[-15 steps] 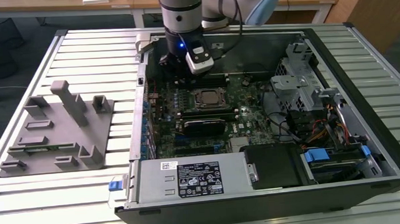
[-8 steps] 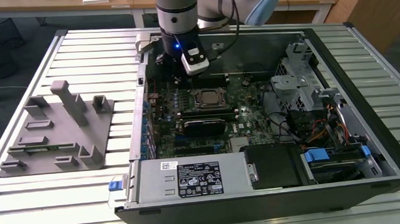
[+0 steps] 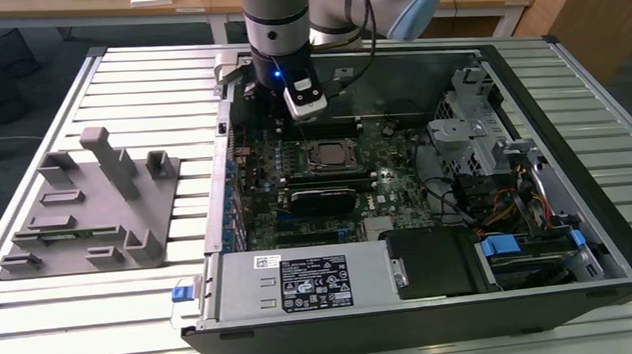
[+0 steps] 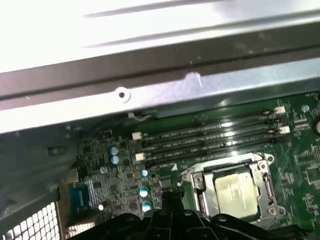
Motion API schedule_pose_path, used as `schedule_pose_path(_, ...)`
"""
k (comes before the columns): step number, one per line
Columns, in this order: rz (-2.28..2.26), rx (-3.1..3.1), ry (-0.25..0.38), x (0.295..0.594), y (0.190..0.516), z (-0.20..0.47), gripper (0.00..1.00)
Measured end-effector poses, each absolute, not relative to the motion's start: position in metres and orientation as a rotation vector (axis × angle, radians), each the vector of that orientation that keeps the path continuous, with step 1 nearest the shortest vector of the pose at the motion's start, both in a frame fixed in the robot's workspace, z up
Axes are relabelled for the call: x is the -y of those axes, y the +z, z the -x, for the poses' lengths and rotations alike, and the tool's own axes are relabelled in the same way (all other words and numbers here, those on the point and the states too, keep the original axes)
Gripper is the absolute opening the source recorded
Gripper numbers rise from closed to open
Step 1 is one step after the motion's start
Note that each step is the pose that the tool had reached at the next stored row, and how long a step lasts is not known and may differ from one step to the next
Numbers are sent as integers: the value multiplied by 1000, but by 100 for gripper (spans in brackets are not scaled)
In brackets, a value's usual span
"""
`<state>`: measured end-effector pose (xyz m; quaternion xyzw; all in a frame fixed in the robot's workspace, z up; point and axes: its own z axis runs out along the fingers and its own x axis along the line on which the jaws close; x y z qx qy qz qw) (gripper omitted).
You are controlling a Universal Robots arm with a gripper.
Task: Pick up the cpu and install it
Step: 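Install the first cpu locking lever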
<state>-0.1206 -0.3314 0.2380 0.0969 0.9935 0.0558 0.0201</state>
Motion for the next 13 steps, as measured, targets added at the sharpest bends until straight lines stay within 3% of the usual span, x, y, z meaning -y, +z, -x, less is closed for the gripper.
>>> schedule_pose_path(9, -304, -3078, 340, 332, 238, 121, 11)
schedule_pose_path(13, -304, -3077, 359, 332, 239, 121, 11)
